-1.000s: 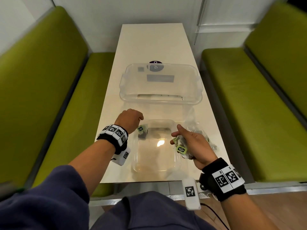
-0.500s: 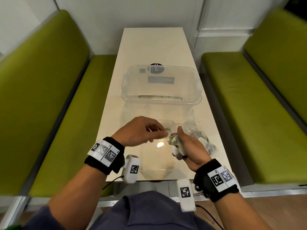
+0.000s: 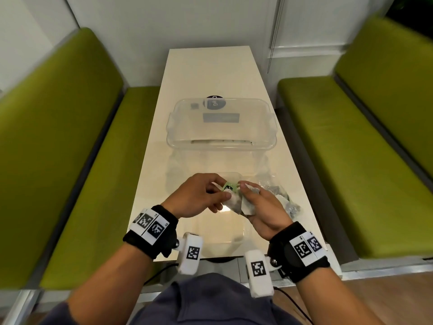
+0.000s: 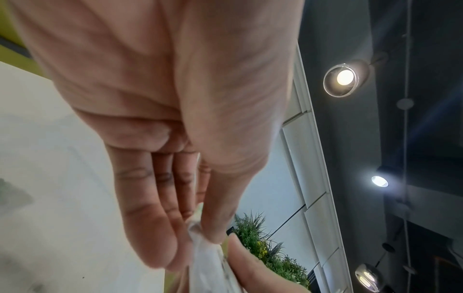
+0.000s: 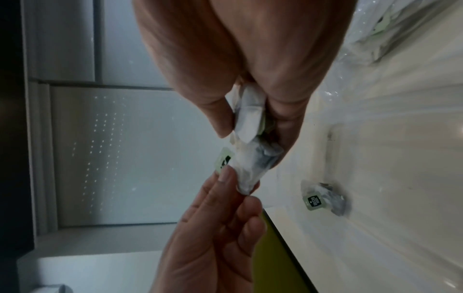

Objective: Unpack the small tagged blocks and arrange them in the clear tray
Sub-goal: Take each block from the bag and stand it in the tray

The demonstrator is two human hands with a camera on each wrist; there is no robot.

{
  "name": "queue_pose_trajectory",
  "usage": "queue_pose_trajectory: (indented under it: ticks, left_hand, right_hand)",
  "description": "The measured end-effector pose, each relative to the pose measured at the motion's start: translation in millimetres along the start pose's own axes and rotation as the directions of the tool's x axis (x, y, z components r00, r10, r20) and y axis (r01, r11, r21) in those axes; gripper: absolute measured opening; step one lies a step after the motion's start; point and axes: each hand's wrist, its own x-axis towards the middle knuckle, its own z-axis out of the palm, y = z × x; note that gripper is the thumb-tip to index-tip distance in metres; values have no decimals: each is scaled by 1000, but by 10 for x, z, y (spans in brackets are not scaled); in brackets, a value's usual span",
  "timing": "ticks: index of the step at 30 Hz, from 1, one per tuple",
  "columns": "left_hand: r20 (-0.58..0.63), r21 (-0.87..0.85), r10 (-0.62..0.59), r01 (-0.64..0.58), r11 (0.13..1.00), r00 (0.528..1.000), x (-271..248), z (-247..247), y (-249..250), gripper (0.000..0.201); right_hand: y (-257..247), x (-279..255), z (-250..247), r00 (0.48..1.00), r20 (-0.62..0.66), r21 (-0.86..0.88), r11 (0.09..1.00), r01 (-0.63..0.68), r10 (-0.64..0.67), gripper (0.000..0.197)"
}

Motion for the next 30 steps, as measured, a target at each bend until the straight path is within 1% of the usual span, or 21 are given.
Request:
queue_pose_trajectory:
  ticks: [2,5,7,9,12,15,17,18,20,22,24,26,28,30]
  left_hand:
    - [-41,-29,3,-4,1000,999,5,-2,-15,18]
    - [-117,-66,8,-16,998,993,-3,-3,-13,18]
    - [-153,-59,36,-46,997,988,-14,4,1,12]
    - [-176,-63,76,-88,994,982,-23,12,3,6]
    - [-208,-43,120,-132,990,971,-45,3,-10,12]
    - [-203,-30,138,-147,989,969,-91,-21,-7,19]
    - [-196,-72,154,-171,983,968,-119,-13,25,21]
    - [-199,-102,160,-183,978,967,-127,-1,41,20]
    - [-216,-144,162,-195,970,963,-130,21,61,15]
    - [-219,-147,167,-202,968,961,-117,24,52,11]
    - [-210,-152,171,-205,967,963,-101,22,30,10]
    - [-215,-188,158,-199,962,964,-84,17,26,15]
    - [-214,-187,144,-185,965,966,-64,13,25,22]
    - [-209,-145,139,-172,974,968,-55,15,21,20]
  right_hand:
    - [-10,5,-23,999,-10,44,999,-32,32,42]
    - [-35,-15,-45,998,27,88,995,-56,53,38]
    - [-46,-44,-40,996,74,78,995,-60,54,34]
    - [-50,-52,-22,995,82,47,997,-62,58,29]
    - [-57,-50,-1,997,62,55,997,-53,49,31]
    - [-63,-66,12,998,60,89,995,-36,31,26]
    - [-68,-73,20,998,66,123,992,-26,18,30]
    - [-72,-75,27,997,71,132,991,-20,10,31]
    - [-81,-84,35,996,88,131,991,-5,-7,29]
    - [-94,-92,42,994,104,119,993,8,-20,27]
    - [-105,-98,50,994,106,115,993,21,-33,35]
    - [-110,-99,59,991,124,134,991,28,-45,41]
    - [-110,-101,69,989,139,158,987,24,-46,42]
    - [-109,-96,74,988,144,162,987,25,-49,41]
